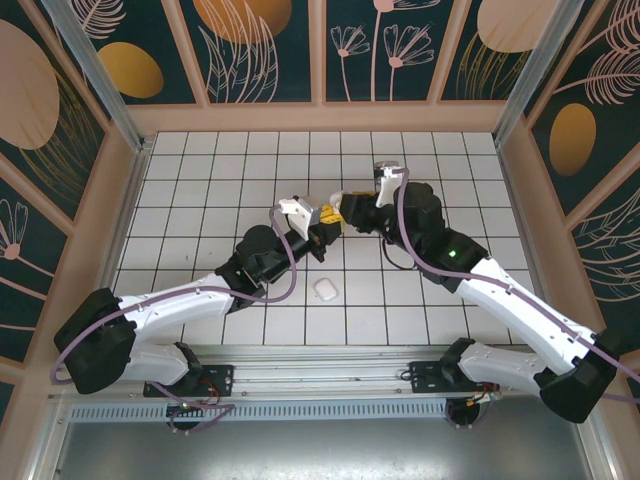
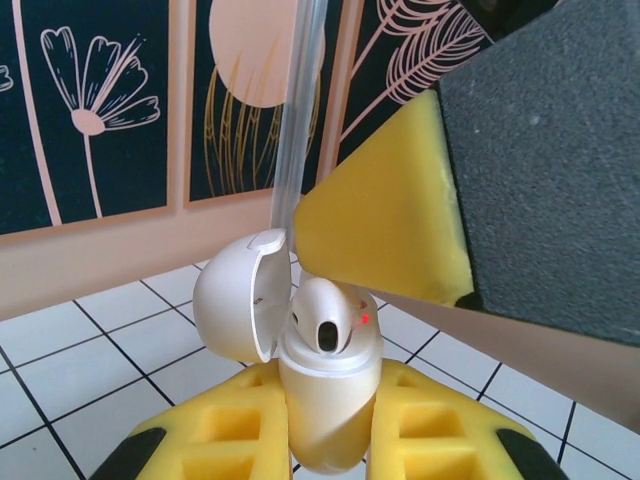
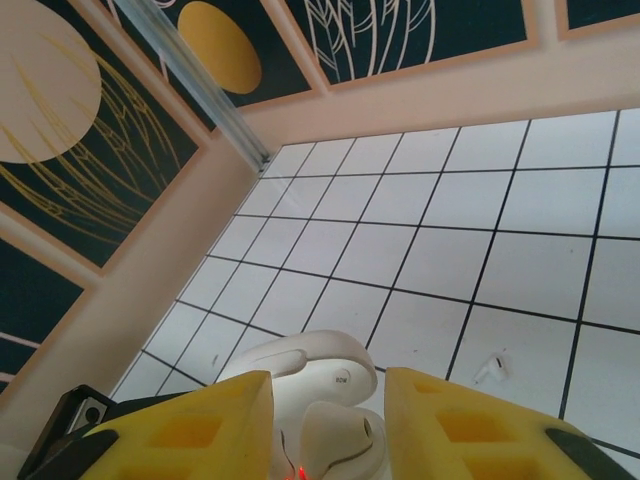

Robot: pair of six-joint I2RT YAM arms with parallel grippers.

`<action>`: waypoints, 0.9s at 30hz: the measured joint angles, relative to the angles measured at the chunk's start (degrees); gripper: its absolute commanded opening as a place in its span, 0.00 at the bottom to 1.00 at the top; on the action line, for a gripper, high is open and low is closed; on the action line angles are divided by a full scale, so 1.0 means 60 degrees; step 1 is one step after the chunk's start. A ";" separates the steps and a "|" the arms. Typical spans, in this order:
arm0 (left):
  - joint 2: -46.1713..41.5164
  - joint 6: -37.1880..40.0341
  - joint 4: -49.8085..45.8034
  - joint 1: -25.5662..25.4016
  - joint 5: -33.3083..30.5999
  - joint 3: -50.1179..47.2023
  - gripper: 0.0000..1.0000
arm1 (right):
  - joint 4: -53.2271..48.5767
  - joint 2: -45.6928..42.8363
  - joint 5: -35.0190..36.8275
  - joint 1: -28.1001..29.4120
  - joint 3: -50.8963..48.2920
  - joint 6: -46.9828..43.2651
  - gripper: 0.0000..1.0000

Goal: Insert the wireless bluetooth earbuds into the charging case

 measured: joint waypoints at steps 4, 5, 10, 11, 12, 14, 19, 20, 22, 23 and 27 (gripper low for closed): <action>0.0000 -0.0029 0.0135 -0.0004 0.0164 -0.0018 0.00 | -0.0029 -0.0036 -0.0557 -0.0295 0.0022 0.0040 0.42; 0.0000 -0.0029 0.0186 -0.0004 0.0193 -0.0022 0.00 | -0.0073 -0.0044 -0.0692 -0.0350 0.0058 0.0044 0.43; 0.0000 -0.0029 0.0331 -0.0011 0.0368 -0.0044 0.00 | -0.0226 -0.0051 -0.1195 -0.0616 0.0368 0.0055 0.44; 0.0000 -0.0029 0.0331 -0.0011 0.0404 -0.0066 0.00 | -0.0226 -0.0055 -0.1271 -0.0681 0.0433 0.0051 0.44; 0.0000 -0.0025 0.0331 -0.0011 0.0441 -0.0087 0.00 | -0.0226 -0.0066 -0.1384 -0.0772 0.0503 0.0055 0.45; 0.0000 -0.0025 0.0302 -0.0011 0.0568 -0.0109 0.00 | -0.0240 -0.0106 -0.1596 -0.0962 0.0601 0.0055 0.47; -0.0051 0.0022 0.0291 -0.0011 0.0929 -0.0113 0.00 | -0.0379 -0.0168 -0.2186 -0.1435 0.0707 0.0062 0.47; -0.0073 0.0058 0.0280 -0.0011 0.1009 -0.0113 0.00 | -0.0423 -0.0164 -0.2302 -0.1519 0.0707 0.0084 0.47; -0.0131 0.0171 0.0233 -0.0011 0.1235 -0.0113 0.00 | -0.0499 -0.0153 -0.2612 -0.1698 0.0707 0.0178 0.47; -0.0164 0.0226 0.0189 -0.0011 0.1355 -0.0113 0.00 | -0.0510 -0.0138 -0.2747 -0.1756 0.0707 0.0237 0.47; -0.0244 0.0419 -0.0036 -0.0011 0.1894 -0.0113 0.00 | -0.0510 -0.0011 -0.3410 -0.1891 0.0699 0.0470 0.47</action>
